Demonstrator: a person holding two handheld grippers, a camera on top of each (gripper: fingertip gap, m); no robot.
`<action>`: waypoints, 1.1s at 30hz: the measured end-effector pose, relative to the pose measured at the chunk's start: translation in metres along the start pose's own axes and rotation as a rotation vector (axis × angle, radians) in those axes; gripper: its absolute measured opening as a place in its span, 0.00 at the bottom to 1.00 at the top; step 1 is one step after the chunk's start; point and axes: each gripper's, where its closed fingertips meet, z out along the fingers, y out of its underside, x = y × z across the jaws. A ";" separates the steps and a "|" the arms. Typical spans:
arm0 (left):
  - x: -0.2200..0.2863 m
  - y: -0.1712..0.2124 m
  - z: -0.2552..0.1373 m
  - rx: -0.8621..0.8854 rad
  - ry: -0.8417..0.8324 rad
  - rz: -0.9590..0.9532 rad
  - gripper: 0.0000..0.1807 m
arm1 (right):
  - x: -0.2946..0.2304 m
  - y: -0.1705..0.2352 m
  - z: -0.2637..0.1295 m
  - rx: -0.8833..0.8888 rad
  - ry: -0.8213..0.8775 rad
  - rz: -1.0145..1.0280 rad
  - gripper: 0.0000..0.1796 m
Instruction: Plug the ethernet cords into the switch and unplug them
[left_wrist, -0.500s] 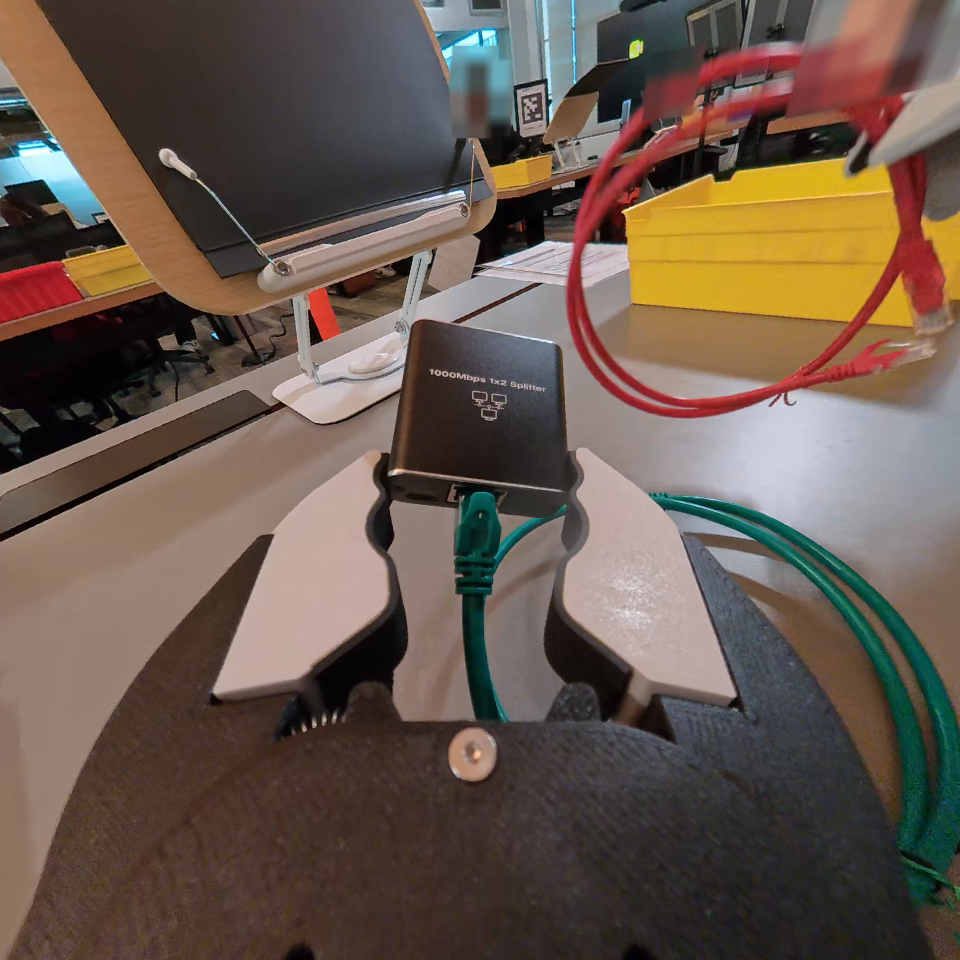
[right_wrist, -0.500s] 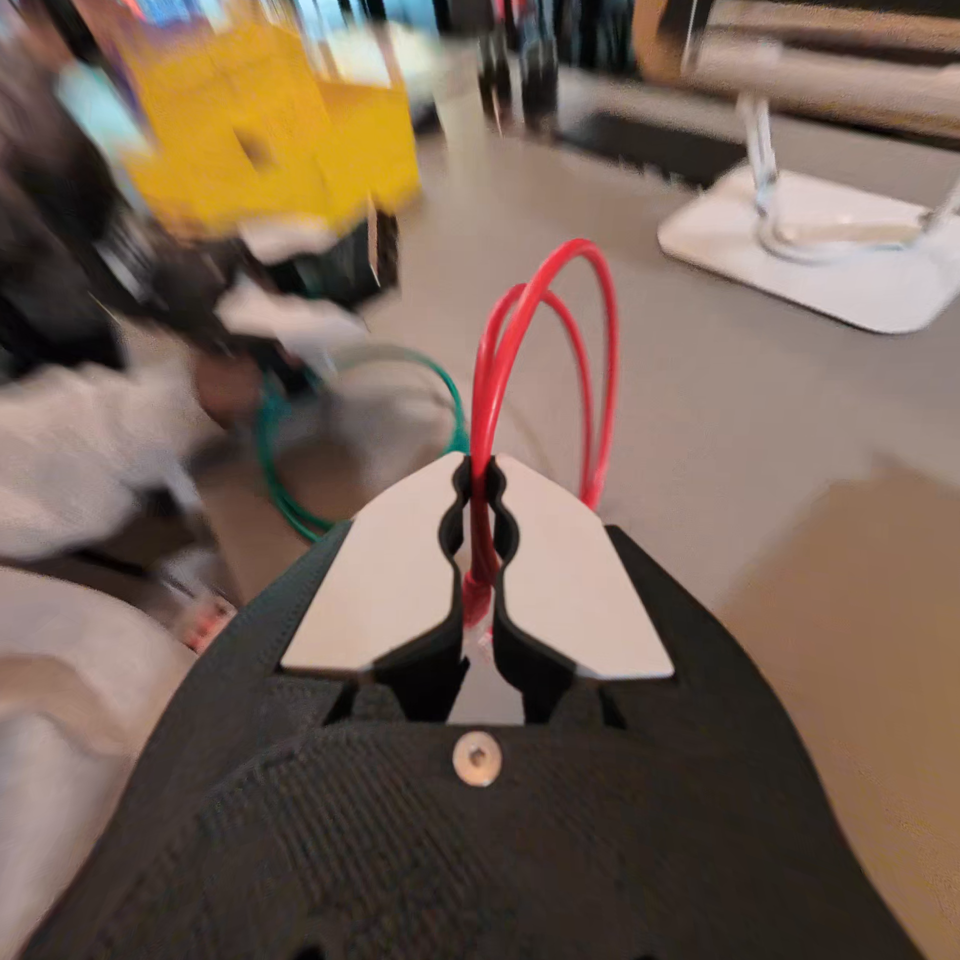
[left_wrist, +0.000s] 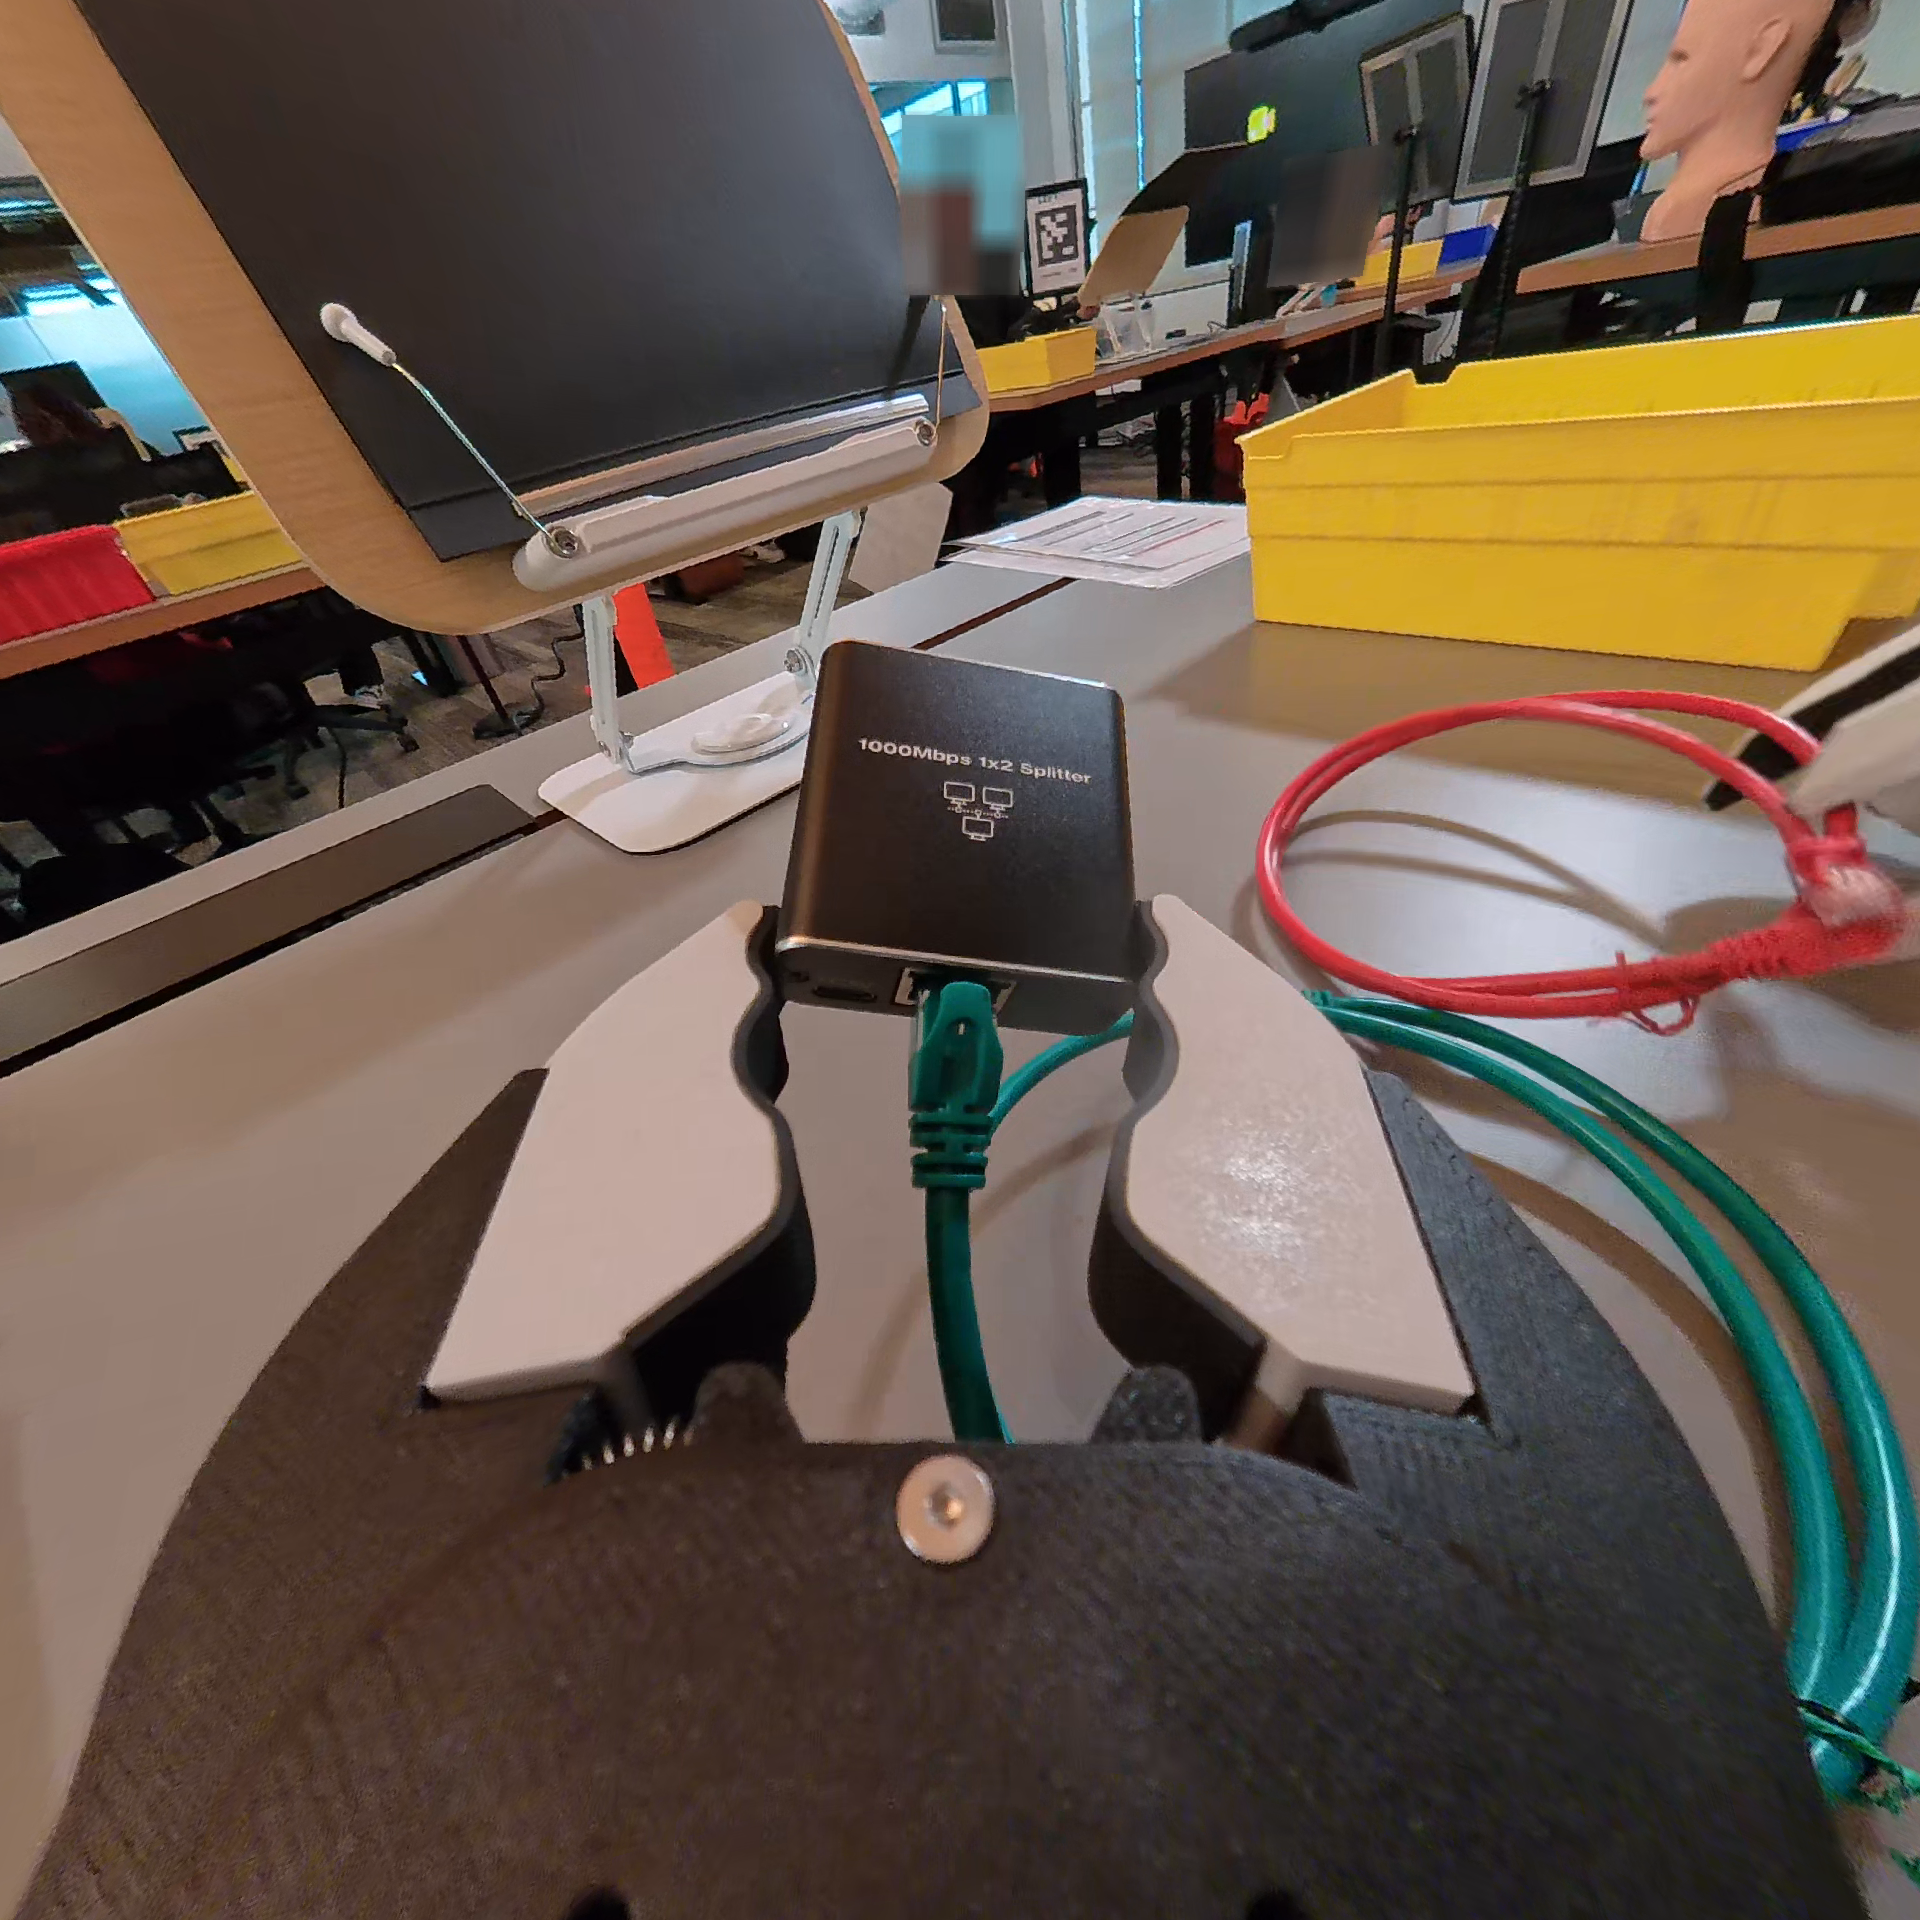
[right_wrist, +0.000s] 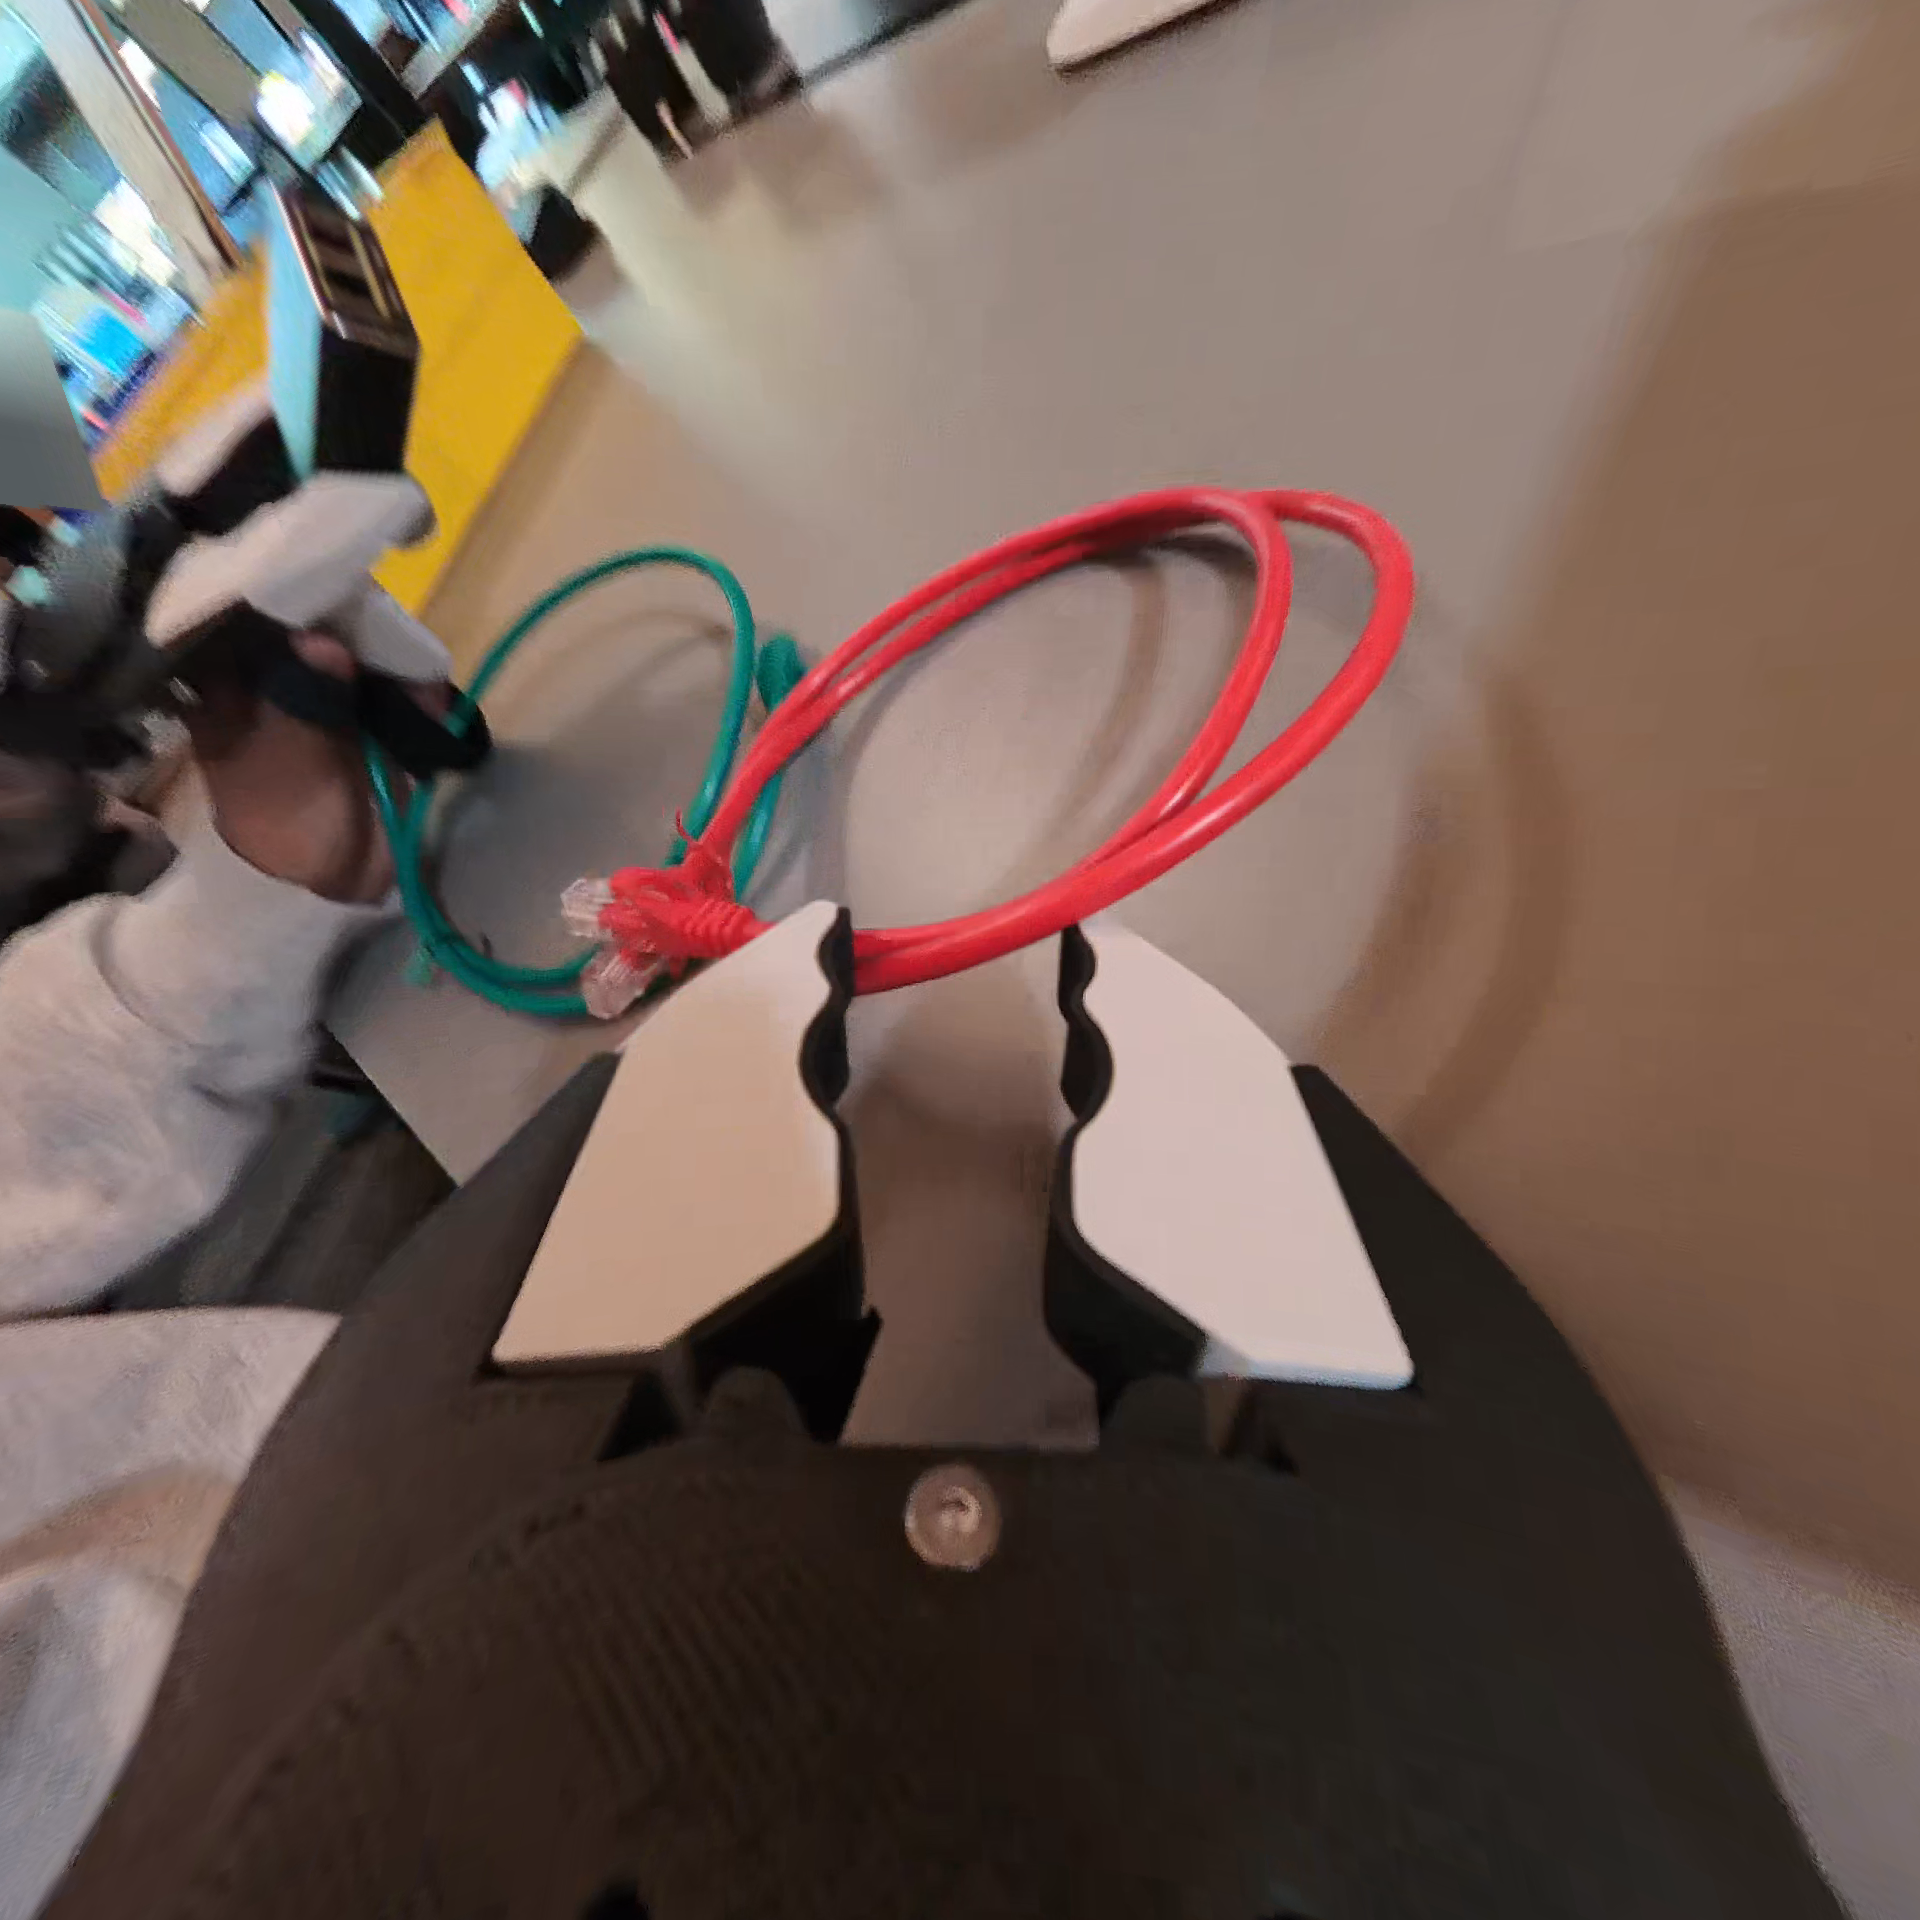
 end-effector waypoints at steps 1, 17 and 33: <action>0.000 0.000 0.000 0.000 0.000 0.001 0.35 | -0.002 0.006 -0.004 -0.034 0.009 -0.038 0.22; 0.010 0.004 0.003 -0.039 0.003 0.085 0.35 | 0.000 0.031 -0.065 -0.286 -0.102 -0.213 0.15; 0.042 -0.001 0.001 -0.007 0.210 0.062 0.36 | -0.041 0.047 -0.036 -0.435 -0.499 -0.819 0.13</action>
